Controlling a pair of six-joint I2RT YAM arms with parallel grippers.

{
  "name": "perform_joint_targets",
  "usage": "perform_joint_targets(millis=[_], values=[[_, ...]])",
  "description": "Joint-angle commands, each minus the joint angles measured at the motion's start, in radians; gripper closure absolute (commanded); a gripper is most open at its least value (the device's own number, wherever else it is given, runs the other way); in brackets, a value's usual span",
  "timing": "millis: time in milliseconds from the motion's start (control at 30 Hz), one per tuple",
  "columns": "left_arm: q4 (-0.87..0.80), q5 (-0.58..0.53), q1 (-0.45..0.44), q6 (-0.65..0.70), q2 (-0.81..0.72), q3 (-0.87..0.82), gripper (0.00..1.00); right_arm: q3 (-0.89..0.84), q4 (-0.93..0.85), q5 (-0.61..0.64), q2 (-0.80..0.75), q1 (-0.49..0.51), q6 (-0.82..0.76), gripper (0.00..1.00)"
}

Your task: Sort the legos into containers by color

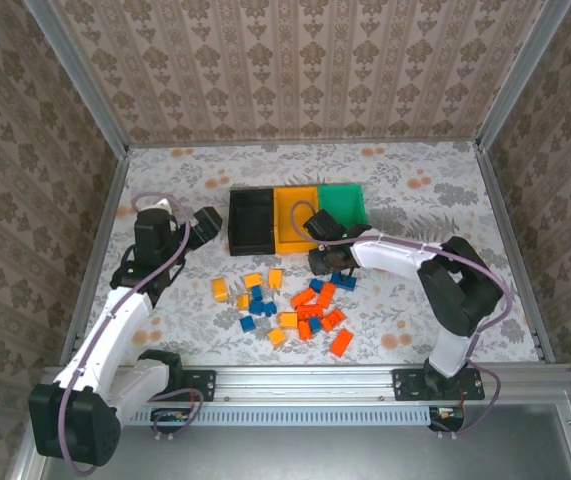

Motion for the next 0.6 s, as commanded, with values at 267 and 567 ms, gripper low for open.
perform_joint_targets(millis=[267, 567], values=[[0.055, -0.023, -0.005, -0.028, -0.024, -0.02, 0.0, 0.096, 0.0, 0.127, -0.137, -0.153, 0.021, 0.64], [-0.017, -0.057, 0.009, -0.02, -0.062, -0.038, 0.01, 0.308, 0.016, 0.142, 0.104, -0.232, 0.053, 0.58]])
